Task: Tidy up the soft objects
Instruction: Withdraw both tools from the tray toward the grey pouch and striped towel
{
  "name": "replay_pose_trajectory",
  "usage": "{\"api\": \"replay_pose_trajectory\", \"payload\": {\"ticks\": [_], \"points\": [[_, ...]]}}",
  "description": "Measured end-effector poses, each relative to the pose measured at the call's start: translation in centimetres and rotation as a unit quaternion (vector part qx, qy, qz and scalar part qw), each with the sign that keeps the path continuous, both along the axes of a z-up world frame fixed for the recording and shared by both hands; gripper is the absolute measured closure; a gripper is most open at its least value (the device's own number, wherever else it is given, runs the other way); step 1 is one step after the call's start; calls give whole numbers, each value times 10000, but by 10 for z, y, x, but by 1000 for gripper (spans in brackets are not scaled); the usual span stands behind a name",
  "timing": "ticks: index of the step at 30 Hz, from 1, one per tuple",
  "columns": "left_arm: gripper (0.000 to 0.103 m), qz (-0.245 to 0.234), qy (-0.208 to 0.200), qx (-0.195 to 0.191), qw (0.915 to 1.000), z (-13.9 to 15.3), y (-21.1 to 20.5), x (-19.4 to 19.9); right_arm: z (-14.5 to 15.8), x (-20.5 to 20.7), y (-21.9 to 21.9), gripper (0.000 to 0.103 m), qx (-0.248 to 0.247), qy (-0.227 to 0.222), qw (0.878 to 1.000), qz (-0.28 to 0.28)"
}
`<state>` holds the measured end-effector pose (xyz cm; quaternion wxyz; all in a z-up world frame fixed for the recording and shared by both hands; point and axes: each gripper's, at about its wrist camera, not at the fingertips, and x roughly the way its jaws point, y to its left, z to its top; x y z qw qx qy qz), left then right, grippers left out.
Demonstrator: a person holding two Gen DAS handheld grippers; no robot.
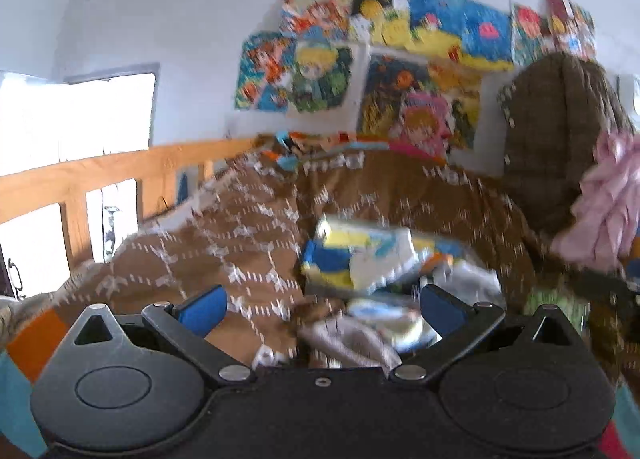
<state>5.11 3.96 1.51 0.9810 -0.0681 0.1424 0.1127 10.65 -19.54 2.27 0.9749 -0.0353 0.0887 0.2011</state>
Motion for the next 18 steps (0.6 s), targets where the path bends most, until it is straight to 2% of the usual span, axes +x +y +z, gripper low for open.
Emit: {"api": "replay_pose_trajectory", "payload": {"ticks": [3, 9, 18], "points": [[1, -197, 164, 171, 9995, -15, -6, 2, -12, 2, 3, 0, -110, 66, 9999, 1], [1, -521, 422, 467, 9967, -35, -16, 8, -35, 12, 6, 0, -292, 509, 9982, -87], [1, -943, 570, 722, 9913, -50, -29, 23, -48, 23, 3, 0, -381, 780, 9960, -216]]}}
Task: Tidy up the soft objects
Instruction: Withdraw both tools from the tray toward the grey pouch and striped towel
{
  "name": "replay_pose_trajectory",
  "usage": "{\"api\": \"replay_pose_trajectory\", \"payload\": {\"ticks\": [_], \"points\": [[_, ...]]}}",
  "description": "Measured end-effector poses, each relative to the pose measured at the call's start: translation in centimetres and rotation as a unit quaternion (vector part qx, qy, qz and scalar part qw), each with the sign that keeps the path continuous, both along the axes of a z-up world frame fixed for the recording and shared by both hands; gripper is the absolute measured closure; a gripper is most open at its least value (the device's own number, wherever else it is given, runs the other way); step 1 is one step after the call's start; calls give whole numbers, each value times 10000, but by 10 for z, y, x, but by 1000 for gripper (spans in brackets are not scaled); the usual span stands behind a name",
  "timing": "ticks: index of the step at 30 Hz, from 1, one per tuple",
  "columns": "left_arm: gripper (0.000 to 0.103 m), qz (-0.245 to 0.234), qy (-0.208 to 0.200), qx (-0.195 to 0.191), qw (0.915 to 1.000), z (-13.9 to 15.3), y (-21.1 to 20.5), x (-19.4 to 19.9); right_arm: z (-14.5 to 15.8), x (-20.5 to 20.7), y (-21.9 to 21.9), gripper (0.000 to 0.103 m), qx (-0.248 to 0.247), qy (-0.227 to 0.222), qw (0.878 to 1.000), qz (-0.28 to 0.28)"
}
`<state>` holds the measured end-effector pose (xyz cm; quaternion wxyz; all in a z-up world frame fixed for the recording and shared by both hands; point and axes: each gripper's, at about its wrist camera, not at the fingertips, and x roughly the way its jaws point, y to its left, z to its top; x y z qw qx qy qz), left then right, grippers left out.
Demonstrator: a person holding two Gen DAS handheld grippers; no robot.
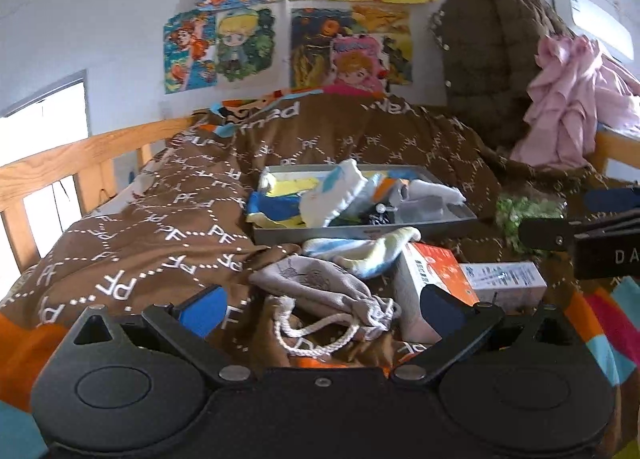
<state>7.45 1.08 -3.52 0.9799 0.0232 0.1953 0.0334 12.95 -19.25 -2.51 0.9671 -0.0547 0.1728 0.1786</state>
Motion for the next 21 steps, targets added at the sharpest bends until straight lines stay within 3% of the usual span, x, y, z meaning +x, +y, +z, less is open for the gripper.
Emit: {"api": "replay_pose_trajectory", "payload": {"ticks": [16, 21], "points": [[1, -693, 405, 34, 9968, -30, 0, 45, -11, 33, 9, 0, -262, 110, 9995, 121], [2, -875, 484, -259, 9946, -37, 9, 64, -17, 58, 11, 0, -319, 125, 9993, 124]]}}
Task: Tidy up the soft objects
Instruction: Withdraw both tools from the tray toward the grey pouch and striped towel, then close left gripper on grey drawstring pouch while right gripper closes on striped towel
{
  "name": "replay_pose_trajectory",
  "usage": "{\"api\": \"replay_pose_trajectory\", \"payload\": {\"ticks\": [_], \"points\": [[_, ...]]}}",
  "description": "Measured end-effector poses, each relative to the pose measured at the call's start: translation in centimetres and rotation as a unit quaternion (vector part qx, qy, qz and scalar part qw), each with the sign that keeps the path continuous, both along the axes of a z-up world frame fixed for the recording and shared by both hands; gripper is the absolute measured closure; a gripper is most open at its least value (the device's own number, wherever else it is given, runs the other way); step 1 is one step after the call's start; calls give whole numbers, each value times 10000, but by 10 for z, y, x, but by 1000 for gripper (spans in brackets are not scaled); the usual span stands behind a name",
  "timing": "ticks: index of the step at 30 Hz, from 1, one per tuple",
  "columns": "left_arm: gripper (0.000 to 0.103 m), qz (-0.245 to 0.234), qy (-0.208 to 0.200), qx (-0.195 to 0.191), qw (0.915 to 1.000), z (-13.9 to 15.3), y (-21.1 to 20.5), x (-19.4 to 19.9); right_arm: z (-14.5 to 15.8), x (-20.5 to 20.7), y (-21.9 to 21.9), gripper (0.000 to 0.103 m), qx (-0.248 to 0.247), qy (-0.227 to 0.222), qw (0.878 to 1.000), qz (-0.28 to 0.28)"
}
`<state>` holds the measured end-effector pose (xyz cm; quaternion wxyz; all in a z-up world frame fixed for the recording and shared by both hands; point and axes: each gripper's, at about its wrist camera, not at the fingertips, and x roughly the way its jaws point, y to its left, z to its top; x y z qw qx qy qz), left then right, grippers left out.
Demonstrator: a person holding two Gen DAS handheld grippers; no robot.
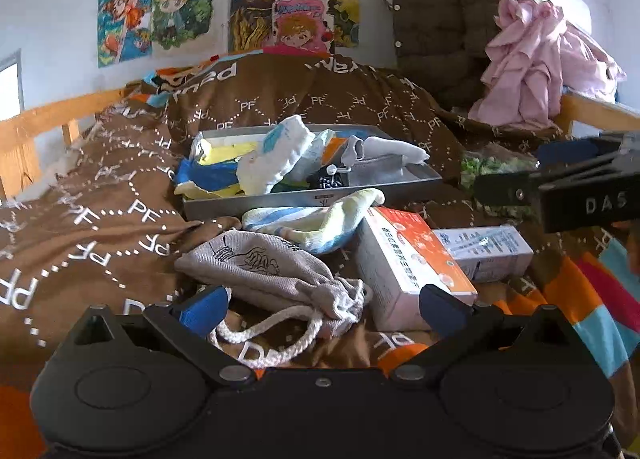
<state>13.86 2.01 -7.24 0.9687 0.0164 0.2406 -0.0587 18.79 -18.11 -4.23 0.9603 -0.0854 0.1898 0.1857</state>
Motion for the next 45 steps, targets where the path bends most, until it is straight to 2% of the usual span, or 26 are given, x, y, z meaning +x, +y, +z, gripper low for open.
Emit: {"api": "replay_pose_trajectory", "payload": {"ticks": [5, 9, 11, 12, 16, 24, 31, 34, 38, 42, 45], "points": [[6, 118, 144, -372, 9991, -8, 13, 18, -12, 16, 5, 0, -140, 52, 9998, 105], [12, 251, 394, -437, 9980, -17, 21, 35, -19, 26, 12, 0, -291, 47, 9992, 277], [12, 283, 451, -595, 9968, -22, 28, 39, -23, 32, 15, 0, -332, 72, 9988, 350], [12, 272, 424, -722, 9961, -24, 31, 39, -25, 34, 16, 0, -333, 86, 9987, 374], [16, 228, 192, -785, 9965, -31, 34, 36, -32, 47, 20, 0, -258, 181, 9980, 551], [38, 205, 7, -1342, 9907, -36, 49, 33, -39, 77, 40, 1, -158, 152, 9944, 1038], [39, 214, 7, -1396, 9900, -42, 50, 35, -43, 94, 59, 4, -155, 167, 9905, 1358], [39, 220, -21, -1358, 9905, -43, 49, 34, -45, 102, 69, 8, -289, 227, 9895, 1397], [41, 215, -46, -1384, 9901, -44, 50, 34, -52, 111, 78, 21, -359, 457, 9876, 1460], [44, 208, -66, -1340, 9907, -45, 48, 34, -55, 114, 82, 27, -383, 505, 9857, 1561], [46, 202, -92, -1282, 9915, -45, 46, 33, -55, 114, 84, 39, -392, 473, 9849, 1616]]}}
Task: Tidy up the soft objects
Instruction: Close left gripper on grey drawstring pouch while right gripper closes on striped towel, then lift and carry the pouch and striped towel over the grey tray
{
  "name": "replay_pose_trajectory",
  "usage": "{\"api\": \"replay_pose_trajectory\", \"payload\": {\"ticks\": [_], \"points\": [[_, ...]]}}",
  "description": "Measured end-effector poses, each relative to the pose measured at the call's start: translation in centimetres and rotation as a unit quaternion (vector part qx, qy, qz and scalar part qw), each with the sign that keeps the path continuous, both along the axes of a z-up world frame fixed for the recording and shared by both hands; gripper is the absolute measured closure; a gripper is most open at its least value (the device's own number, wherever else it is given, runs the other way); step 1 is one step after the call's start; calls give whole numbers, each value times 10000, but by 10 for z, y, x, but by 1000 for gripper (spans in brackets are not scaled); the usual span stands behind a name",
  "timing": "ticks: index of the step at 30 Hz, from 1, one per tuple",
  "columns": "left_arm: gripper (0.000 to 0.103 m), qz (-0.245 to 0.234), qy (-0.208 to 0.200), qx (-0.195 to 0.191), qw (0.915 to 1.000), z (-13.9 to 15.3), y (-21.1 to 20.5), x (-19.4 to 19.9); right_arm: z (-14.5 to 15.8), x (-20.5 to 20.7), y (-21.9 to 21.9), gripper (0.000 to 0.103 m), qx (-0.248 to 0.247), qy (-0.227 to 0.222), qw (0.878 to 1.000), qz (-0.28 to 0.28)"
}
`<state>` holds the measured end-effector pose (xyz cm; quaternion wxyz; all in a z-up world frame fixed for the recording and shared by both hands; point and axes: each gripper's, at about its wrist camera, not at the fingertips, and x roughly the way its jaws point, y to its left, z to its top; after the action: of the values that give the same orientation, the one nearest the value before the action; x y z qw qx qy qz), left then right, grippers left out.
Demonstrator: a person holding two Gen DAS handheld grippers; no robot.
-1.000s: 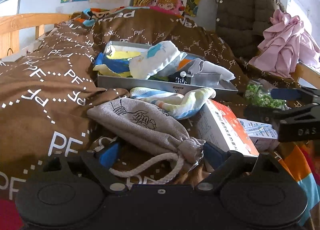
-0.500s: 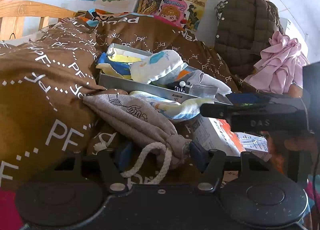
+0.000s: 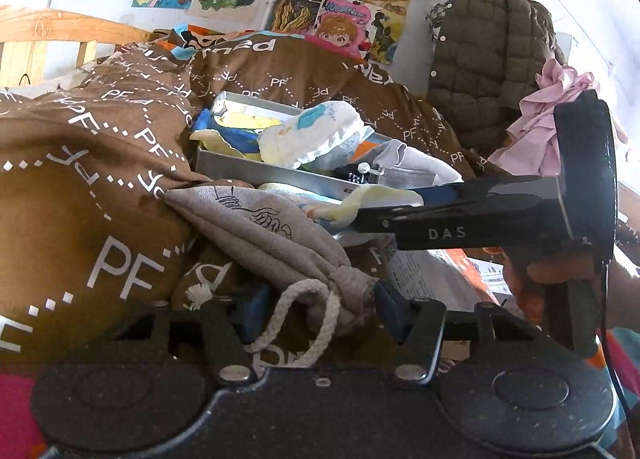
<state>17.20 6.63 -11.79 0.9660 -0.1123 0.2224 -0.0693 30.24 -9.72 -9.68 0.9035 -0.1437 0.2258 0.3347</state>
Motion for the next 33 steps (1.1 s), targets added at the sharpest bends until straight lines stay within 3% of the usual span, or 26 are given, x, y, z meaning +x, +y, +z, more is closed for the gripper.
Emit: {"api": "replay_pose_trajectory", "payload": {"ticks": [4, 5, 14, 24, 33], "points": [[50, 4, -43, 33, 10000, 0, -1, -2, 1, 1, 2, 53, 10, -6, 10000, 44], [52, 0, -53, 39, 10000, 0, -2, -2, 1, 2, 2, 60, 17, -3, 10000, 41], [62, 40, -129, 106, 9999, 2, -4, -5, 3, 3, -3, 88, 75, -60, 9999, -98], [68, 253, -130, 441, 9986, 22, -12, -9, 11, -12, -1, 91, -53, -539, 9985, -7], [68, 534, -204, 567, 9968, 61, -23, -13, 43, -17, -18, 91, 463, -585, 9972, -67]]}}
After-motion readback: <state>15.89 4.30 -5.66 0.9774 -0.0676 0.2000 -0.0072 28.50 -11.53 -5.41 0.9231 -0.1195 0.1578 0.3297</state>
